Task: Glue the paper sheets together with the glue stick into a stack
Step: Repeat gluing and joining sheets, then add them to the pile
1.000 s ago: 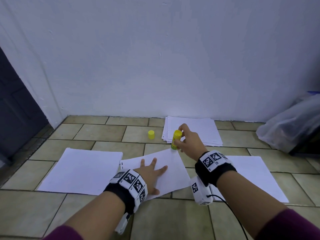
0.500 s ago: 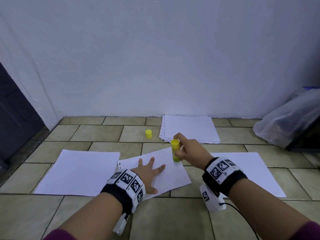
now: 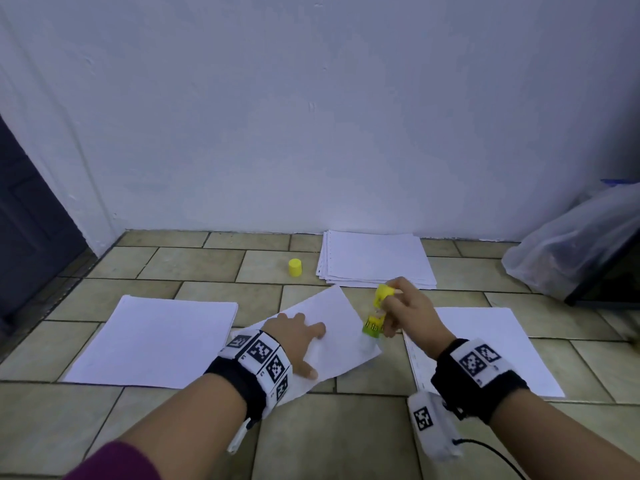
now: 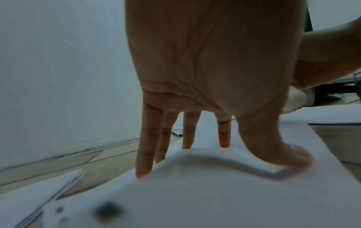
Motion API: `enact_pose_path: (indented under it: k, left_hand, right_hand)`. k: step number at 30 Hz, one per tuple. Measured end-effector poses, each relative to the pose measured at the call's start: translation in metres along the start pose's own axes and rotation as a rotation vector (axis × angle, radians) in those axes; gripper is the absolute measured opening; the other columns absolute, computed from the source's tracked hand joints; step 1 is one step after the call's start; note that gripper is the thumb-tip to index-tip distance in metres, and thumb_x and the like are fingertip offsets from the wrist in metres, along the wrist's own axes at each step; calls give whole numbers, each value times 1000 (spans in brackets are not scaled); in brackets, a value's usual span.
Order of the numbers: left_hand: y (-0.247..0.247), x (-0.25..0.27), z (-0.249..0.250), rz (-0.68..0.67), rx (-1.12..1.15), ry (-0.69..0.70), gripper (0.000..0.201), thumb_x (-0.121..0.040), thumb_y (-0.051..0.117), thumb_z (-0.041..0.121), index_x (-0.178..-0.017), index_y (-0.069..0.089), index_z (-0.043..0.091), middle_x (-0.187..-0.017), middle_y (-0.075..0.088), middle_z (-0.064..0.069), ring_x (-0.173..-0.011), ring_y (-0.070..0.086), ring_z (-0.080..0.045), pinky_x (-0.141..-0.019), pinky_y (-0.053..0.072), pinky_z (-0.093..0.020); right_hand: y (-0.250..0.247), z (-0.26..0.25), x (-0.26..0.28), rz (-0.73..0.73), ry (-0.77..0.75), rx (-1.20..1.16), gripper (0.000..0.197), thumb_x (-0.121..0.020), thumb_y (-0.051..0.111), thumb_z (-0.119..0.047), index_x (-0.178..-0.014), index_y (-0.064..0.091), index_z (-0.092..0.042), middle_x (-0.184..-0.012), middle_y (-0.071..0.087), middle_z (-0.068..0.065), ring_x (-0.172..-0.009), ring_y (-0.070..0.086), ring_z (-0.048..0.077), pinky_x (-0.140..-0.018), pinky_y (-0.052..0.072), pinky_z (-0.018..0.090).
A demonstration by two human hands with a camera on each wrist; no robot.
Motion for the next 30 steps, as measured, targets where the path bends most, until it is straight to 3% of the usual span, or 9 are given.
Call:
enact_pose_path:
  k: [3, 7, 11, 13, 16, 20, 24, 27, 30]
  left_hand:
    - [-5, 2, 1, 0, -39, -15, 48, -98, 45, 41, -143, 30, 30, -134, 39, -11, -115, 49, -33, -87, 40, -34]
    - [-5, 6, 1, -28, -90, -16, 63, -94, 57, 31, -147, 23, 32, -135, 36, -12, -113, 53, -31, -77, 39, -32]
    - [-7, 7, 0, 39, -79, 15, 74, -86, 65, 46, -145, 27, 22, -144, 26, -10, -131, 33, -27, -96, 42, -37]
    - [-4, 5, 0, 71, -26, 39, 77, -83, 66, 50, -143, 28, 18, -152, 17, -7, -137, 22, -25, -100, 42, -40]
    - [1, 2, -4, 92, 68, 28, 76, -83, 64, 54, -141, 30, 18, -149, 25, -4, -132, 28, -25, -101, 42, -42]
    - [3, -2, -11, 92, 85, -3, 83, -83, 63, 55, -147, 23, 20, -149, 27, -5, -133, 29, -26, -102, 41, -43]
    - [1, -4, -13, 97, 53, -38, 90, -82, 59, 62, -150, 18, 21, -148, 28, -5, -134, 29, -26, -100, 41, -41]
    - [1, -6, -13, 90, 50, -42, 87, -80, 60, 64, -146, 23, 21, -142, 34, -6, -129, 33, -26, -95, 43, -42]
    - [2, -7, -13, 94, 48, -53, 85, -80, 60, 64, -144, 25, 20, -139, 36, -6, -128, 34, -26, -93, 44, -42]
  right_hand:
    - [-11, 13, -5, 103, 209, -352, 12, -95, 39, -10, -85, 45, -8, -69, 49, 11, -39, 43, 19, -46, 37, 28]
    - [-12, 14, -10, 137, 278, -506, 21, -96, 43, -19, -80, 50, -8, -66, 49, 6, -40, 42, 17, -46, 37, 27]
    - [-11, 9, -19, 170, 244, -392, 21, -97, 45, -19, -81, 50, -7, -68, 51, 7, -40, 50, 17, -42, 38, 24]
    - [-8, 5, -24, 181, 192, -330, 19, -97, 45, -15, -80, 48, -7, -71, 53, 9, -40, 55, 17, -39, 38, 23]
    - [1, -2, -33, 163, 98, -212, 10, -95, 49, -9, -86, 48, -4, -80, 59, 15, -45, 61, 18, -40, 43, 23]
    - [17, -12, -41, 138, -15, 11, 11, -91, 54, -5, -95, 44, -6, -83, 63, 14, -57, 63, 23, -49, 53, 26]
    - [45, -23, -49, 12, -108, 160, 11, -93, 54, -7, -100, 45, -7, -88, 65, 14, -66, 64, 25, -64, 58, 32]
    - [63, -24, -58, -75, -110, 240, 10, -94, 53, -10, -100, 44, -8, -96, 67, 19, -78, 67, 31, -79, 57, 44]
    - [76, -25, -62, -140, -120, 326, 11, -96, 50, -8, -101, 41, -10, -98, 66, 19, -85, 67, 34, -85, 53, 45]
Point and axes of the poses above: each hand's wrist, its own x-axis away from the middle knuckle, its own y-axis out of the palm, z = x × y, the point moved 7 cm from there along -x, towards the middle knuckle
